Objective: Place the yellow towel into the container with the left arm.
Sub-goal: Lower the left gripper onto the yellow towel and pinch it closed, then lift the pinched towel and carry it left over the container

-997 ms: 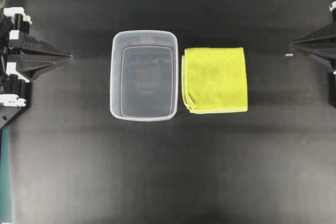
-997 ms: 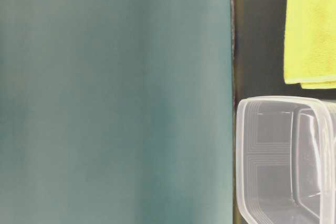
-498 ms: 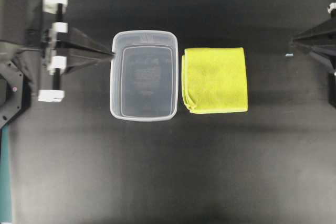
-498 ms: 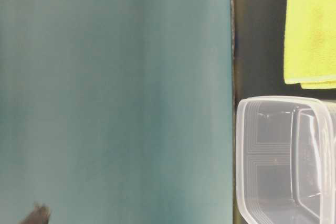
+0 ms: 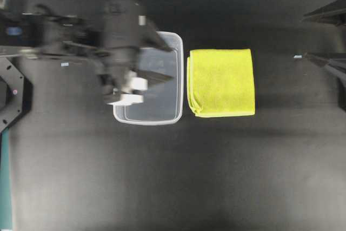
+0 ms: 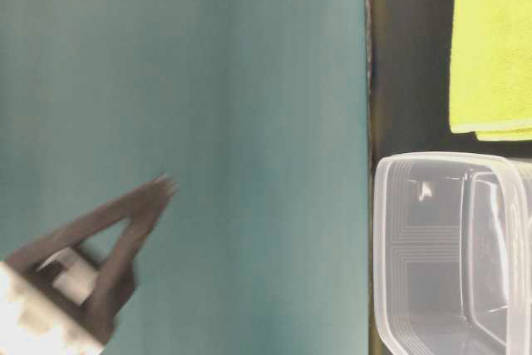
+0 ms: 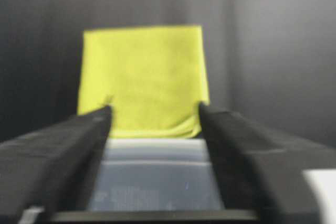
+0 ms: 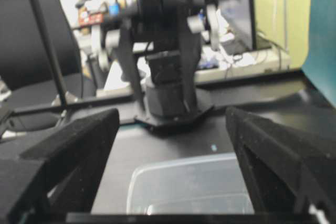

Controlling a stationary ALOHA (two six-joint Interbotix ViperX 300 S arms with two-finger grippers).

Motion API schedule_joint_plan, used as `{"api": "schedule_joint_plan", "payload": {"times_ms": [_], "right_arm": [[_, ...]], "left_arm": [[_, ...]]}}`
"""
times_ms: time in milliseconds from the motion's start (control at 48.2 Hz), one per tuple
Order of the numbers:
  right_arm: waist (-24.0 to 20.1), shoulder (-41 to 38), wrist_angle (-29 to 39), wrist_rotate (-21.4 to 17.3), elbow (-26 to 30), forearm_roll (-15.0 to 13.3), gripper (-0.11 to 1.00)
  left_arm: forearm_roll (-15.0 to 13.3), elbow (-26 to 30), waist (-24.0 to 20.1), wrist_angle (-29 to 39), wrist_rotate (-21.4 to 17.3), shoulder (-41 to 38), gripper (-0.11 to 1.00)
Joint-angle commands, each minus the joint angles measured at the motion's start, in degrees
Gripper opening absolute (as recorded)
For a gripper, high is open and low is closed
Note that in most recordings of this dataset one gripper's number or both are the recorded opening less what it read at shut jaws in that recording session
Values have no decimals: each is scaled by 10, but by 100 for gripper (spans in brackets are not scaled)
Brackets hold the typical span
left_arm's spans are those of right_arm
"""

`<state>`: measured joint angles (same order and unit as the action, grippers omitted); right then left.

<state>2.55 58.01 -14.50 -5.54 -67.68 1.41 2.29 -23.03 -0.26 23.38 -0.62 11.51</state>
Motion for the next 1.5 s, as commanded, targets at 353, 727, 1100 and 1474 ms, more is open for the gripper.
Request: {"api": "schedule_joint_plan", "payload": {"times_ms": [353, 727, 1100, 1474], "right_arm": [[3, 29, 9, 2, 16, 2, 79], [-2, 59, 55, 0, 20, 2, 79], [-2, 86, 82, 1, 21, 1, 79], [-2, 92, 83, 2, 20, 1, 79]], "left_arm": [[2, 276, -1, 146, -18, -310, 90], [1, 363, -5, 156, -74, -457, 91], [2, 359, -12, 180, -70, -489, 89], [2, 379, 12, 186, -83, -467, 9]]}}
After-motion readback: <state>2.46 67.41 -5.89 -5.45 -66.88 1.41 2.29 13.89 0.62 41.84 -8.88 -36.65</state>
